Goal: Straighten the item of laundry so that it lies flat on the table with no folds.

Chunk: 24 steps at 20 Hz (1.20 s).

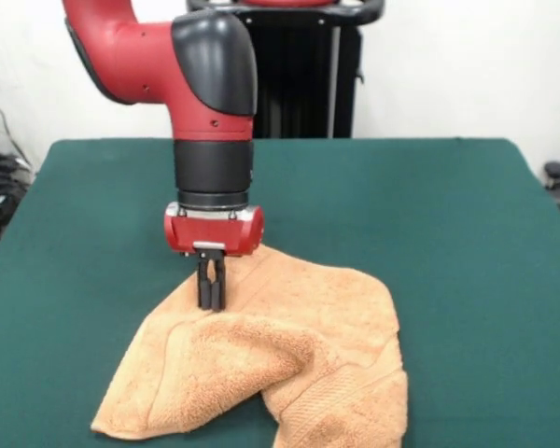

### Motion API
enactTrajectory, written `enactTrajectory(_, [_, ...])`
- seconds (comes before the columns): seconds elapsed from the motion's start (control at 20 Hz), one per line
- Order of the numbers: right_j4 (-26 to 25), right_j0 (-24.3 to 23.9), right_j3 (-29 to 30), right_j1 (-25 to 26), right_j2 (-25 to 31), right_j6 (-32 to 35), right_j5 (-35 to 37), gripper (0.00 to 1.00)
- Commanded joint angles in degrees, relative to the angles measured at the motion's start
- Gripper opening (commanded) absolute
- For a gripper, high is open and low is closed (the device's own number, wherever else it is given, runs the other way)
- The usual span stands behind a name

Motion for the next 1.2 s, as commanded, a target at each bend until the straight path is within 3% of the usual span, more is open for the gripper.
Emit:
enactTrajectory(0.05, [-0.2,2.9,10.4,6.8,-3.3,9.8,11.2,0.00])
enactTrajectory(0.7, [1.1,2.6,11.1,5.7,-3.2,8.6,18.0,0.00])
enactTrajectory(1.2, [-0.8,0.6,13.1,7.3,-2.2,10.1,13.3,0.00])
